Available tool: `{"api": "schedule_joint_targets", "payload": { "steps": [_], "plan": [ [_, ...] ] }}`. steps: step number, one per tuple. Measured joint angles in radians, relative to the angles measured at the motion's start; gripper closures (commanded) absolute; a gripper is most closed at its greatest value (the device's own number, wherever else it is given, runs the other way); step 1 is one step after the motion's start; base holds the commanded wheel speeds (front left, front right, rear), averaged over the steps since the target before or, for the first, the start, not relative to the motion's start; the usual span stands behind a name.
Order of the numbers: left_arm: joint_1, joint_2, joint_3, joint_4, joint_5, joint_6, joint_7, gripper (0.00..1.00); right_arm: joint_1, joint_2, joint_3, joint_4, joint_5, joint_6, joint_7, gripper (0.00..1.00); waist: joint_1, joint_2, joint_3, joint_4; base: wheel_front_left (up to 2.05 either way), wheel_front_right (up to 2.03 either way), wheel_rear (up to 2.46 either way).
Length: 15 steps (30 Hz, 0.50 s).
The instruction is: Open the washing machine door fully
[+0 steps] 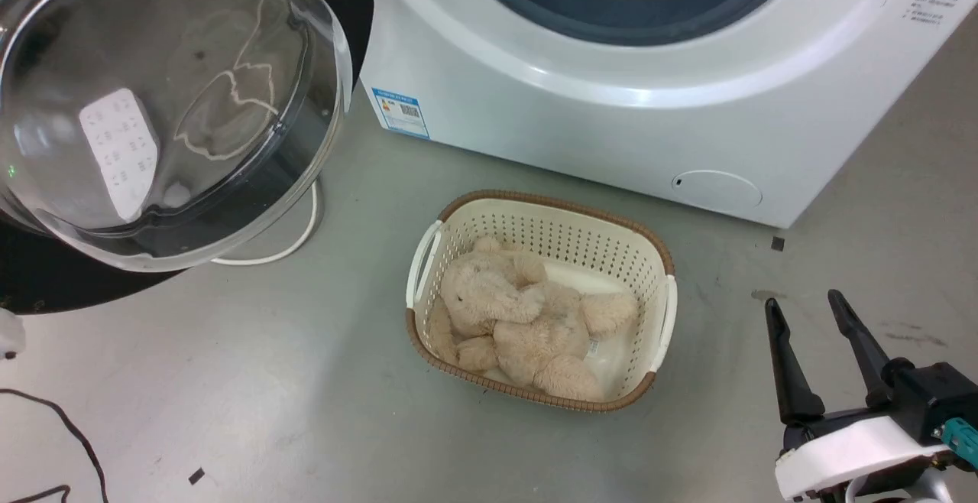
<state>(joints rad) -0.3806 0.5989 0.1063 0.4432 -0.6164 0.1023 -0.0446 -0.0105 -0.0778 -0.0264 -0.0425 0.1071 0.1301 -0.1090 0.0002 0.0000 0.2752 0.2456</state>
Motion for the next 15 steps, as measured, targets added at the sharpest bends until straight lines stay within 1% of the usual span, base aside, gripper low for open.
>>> {"api": "schedule_joint_targets", "payload": {
  "steps": [3, 7, 11, 15],
  "plan": [
    [-0.01, -0.001, -0.005, 0.012, 0.017, -0.004, -0.067, 1.0, -0.003, -0.002, 0.0, 0.009, 0.0, 0.0, -0.011, 0.0, -0.0001, 0.0, -0.016, -0.002, 0.0, 0.0, 0.0],
    [-0.008, -0.011, -0.032, -0.004, 0.046, -0.029, -0.138, 1.0, -0.009, -0.002, -0.007, 0.023, 0.0, 0.0, -0.027, 0.0, -0.0002, 0.0, -0.054, -0.008, 0.0, 0.0, 0.0],
    [0.03, -0.036, -0.083, -0.088, 0.072, -0.071, -0.169, 1.0, -0.008, 0.004, -0.025, 0.035, 0.0, 0.0, -0.052, 0.0, -0.0003, 0.0, -0.112, -0.017, 0.0, 0.0, 0.0],
    [0.104, -0.09, -0.141, -0.21, 0.093, -0.07, -0.177, 1.0, 0.005, 0.014, -0.041, 0.031, -0.002, 0.0, -0.074, 0.0, -0.0004, 0.0, -0.177, -0.034, 0.0, 0.0, 0.0]
  ]
}}
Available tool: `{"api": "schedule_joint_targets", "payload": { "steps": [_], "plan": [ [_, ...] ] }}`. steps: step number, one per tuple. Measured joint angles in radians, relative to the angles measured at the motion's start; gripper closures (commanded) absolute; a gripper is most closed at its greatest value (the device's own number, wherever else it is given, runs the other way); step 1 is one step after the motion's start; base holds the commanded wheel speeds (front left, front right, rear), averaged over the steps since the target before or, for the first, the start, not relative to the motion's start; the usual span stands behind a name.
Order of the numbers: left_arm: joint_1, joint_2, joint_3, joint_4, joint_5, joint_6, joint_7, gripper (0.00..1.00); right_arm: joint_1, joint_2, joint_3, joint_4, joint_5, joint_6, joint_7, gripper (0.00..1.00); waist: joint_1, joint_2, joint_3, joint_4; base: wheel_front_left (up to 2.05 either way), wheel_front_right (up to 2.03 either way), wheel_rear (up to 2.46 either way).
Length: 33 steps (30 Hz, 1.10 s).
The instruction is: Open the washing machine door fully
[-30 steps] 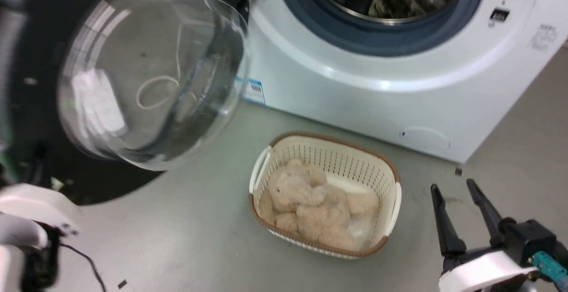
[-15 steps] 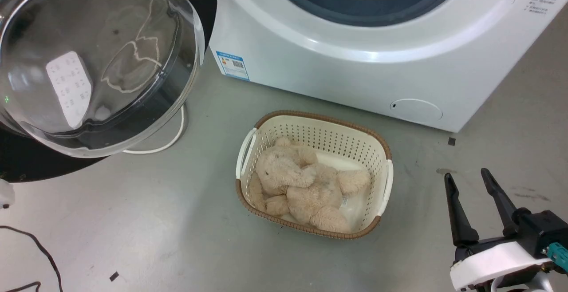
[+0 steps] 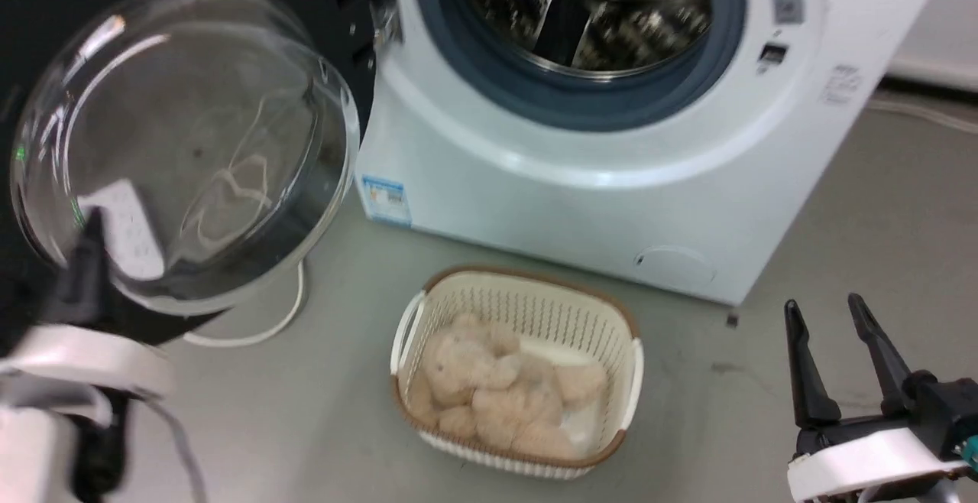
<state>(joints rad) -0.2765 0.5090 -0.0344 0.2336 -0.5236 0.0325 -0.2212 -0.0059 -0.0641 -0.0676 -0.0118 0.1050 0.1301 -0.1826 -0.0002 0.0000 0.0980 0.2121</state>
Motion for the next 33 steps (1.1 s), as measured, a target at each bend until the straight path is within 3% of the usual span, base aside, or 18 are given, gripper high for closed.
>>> {"api": "schedule_joint_targets", "payload": {
  "steps": [5, 6, 8, 9, 11, 16, 21, 33],
  "plan": [
    [0.098, -0.086, -0.057, -0.158, 0.003, 0.038, 0.012, 1.0, 0.021, 0.005, -0.004, -0.036, -0.01, 0.0, -0.015, 0.0, -0.0001, 0.0, -0.061, -0.043, 0.0, 0.0, 0.0],
    [0.168, -0.124, -0.08, -0.23, 0.003, 0.075, 0.024, 1.0, 0.033, 0.007, 0.01, -0.052, -0.019, 0.0, -0.014, 0.0, 0.0, 0.0, -0.085, -0.081, 0.0, 0.0, 0.0],
    [0.211, -0.139, -0.096, -0.27, 0.016, 0.096, 0.028, 1.0, 0.044, 0.008, 0.016, -0.06, -0.022, 0.0, -0.013, 0.0, -0.0001, 0.0, -0.098, -0.105, 0.0, 0.0, 0.0],
    [0.23, -0.143, -0.11, -0.286, 0.024, 0.103, 0.035, 0.8, 0.047, 0.008, 0.018, -0.063, -0.022, 0.0, -0.012, 0.0, 0.0, 0.0, -0.104, -0.116, 0.0, 0.0, 0.0],
    [0.266, -0.147, -0.144, -0.303, 0.053, 0.119, 0.051, 0.0, 0.053, 0.009, 0.018, -0.07, -0.022, 0.0, -0.007, 0.0, 0.0, 0.0, -0.112, -0.137, 0.0, 0.0, 0.0],
    [0.329, -0.181, -0.197, -0.309, 0.098, 0.16, 0.053, 0.0, 0.07, 0.009, 0.017, -0.075, -0.006, 0.0, 0.003, 0.0, 0.0, 0.0, -0.124, -0.173, 0.0, 0.0, 0.0],
    [0.351, -0.22, -0.225, -0.305, 0.099, 0.171, 0.042, 0.0, 0.087, 0.009, 0.014, -0.072, 0.001, 0.0, 0.014, 0.0, 0.0001, 0.0, -0.125, -0.183, 0.0, 0.0, 0.0],
    [0.359, -0.222, -0.254, -0.286, 0.122, 0.182, 0.027, 0.0, 0.1, 0.01, 0.019, -0.057, 0.002, 0.0, 0.024, 0.0, 0.0002, 0.0, -0.131, -0.194, 0.0, 0.0, 0.0]
  ]
}}
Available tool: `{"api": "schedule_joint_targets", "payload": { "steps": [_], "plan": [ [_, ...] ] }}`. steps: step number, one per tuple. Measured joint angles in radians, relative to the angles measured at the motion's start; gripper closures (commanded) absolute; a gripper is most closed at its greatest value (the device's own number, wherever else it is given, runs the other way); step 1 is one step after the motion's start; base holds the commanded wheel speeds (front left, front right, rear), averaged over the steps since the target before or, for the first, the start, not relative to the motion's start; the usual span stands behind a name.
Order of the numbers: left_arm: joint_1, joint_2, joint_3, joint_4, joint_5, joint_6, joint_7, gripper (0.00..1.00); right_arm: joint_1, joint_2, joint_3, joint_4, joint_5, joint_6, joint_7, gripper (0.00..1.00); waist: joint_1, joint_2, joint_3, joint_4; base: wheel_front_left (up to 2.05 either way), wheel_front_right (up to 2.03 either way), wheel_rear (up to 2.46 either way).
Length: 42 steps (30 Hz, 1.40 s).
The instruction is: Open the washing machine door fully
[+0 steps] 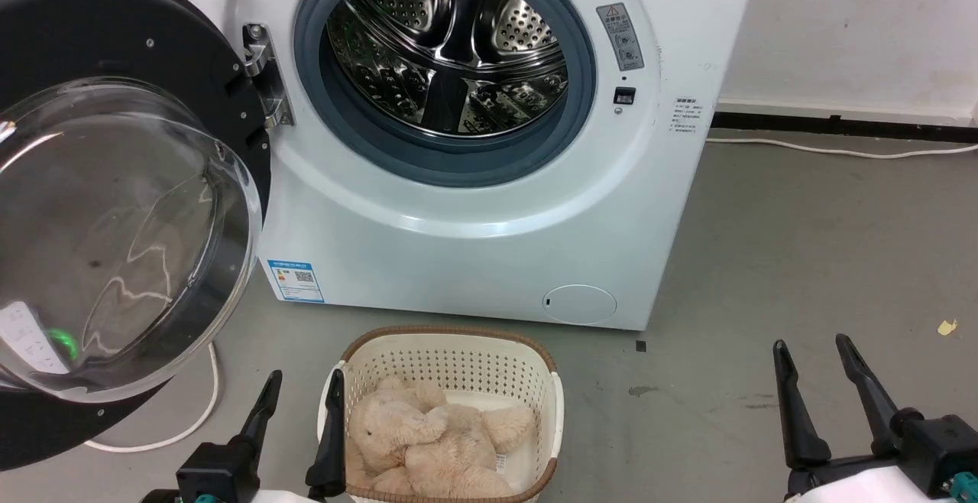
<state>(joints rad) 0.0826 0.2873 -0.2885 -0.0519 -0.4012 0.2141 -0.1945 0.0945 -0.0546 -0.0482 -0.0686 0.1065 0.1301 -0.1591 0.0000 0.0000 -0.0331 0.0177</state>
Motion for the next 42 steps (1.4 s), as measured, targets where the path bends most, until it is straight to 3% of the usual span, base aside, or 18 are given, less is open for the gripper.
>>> {"api": "schedule_joint_targets", "payload": {
  "steps": [17, 18, 42],
  "plan": [
    [0.0, 0.002, -0.011, 0.001, 0.012, 0.022, 0.001, 0.0, 0.0, 0.0, 0.003, 0.0, 0.0, 0.0, 0.009, 0.0, 0.0, 0.0, 0.005, 0.006, 0.0, 0.0, 0.0],
    [0.0, 0.002, -0.011, 0.001, 0.012, 0.022, 0.001, 1.0, 0.0, 0.0, 0.003, 0.0, 0.0, 0.0, 0.009, 1.0, 0.0, 0.0, 0.006, 0.007, 0.0, 0.0, 0.0],
    [-0.002, -0.027, 0.027, 0.007, 0.059, -0.01, 0.027, 1.0, -0.003, 0.0, 0.008, 0.007, -0.009, 0.0, 0.027, 1.0, 0.0001, 0.0, 0.01, 0.003, 0.0, 0.0, 0.0]
  ]
}}
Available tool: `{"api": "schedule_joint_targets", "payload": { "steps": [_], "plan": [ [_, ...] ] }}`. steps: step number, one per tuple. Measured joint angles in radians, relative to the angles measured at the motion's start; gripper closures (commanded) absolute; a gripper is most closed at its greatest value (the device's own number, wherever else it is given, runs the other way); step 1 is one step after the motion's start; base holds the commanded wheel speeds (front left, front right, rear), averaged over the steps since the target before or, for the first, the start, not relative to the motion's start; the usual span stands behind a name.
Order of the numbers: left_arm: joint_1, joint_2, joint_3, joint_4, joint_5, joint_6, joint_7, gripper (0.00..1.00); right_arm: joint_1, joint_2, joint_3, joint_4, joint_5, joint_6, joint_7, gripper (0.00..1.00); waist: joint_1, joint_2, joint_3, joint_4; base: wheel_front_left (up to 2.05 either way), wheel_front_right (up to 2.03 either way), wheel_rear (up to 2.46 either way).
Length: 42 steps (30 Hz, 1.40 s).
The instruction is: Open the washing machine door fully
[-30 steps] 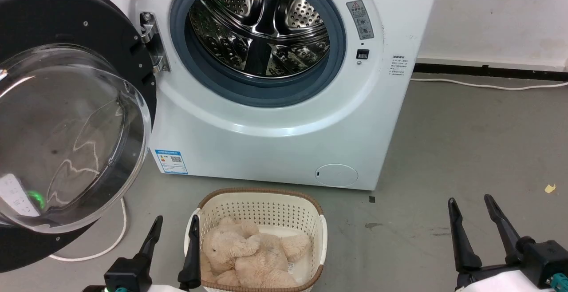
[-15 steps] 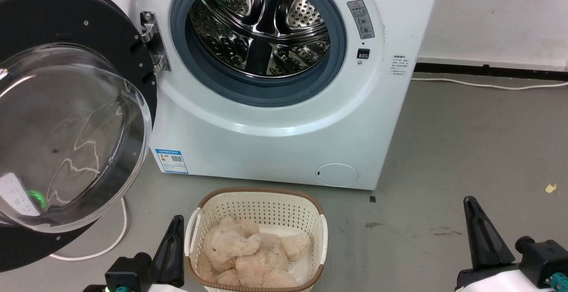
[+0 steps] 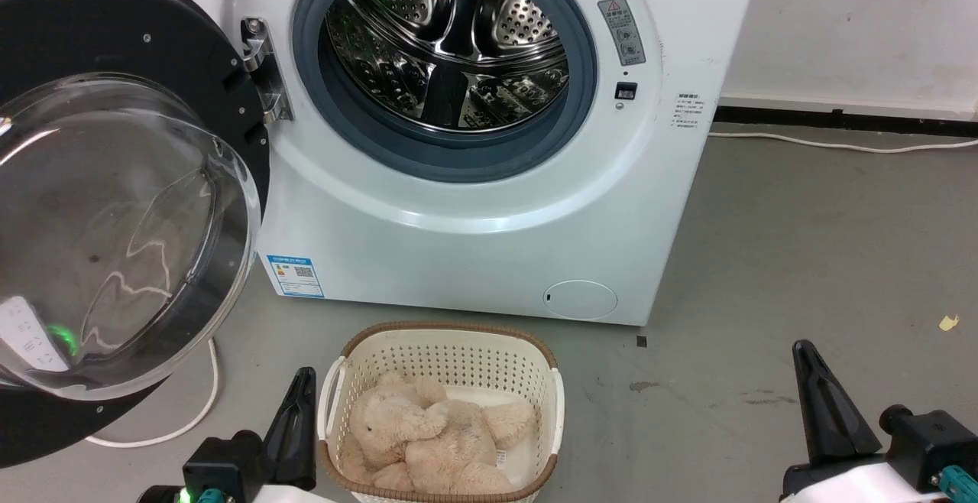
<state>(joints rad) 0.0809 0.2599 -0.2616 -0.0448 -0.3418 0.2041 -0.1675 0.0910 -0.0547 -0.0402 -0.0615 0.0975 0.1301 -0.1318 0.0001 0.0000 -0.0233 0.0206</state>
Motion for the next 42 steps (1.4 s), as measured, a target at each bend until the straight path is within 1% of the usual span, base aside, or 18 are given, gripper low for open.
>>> {"api": "schedule_joint_targets", "payload": {
  "steps": [42],
  "plan": [
    [-0.022, -0.083, 0.1, 0.016, 0.131, -0.077, 0.065, 1.0, -0.021, 0.0, 0.015, 0.022, -0.037, 0.0, 0.051, 1.0, 0.0, 0.0, 0.009, -0.008, 0.0, 0.0, 0.0]
  ]
}}
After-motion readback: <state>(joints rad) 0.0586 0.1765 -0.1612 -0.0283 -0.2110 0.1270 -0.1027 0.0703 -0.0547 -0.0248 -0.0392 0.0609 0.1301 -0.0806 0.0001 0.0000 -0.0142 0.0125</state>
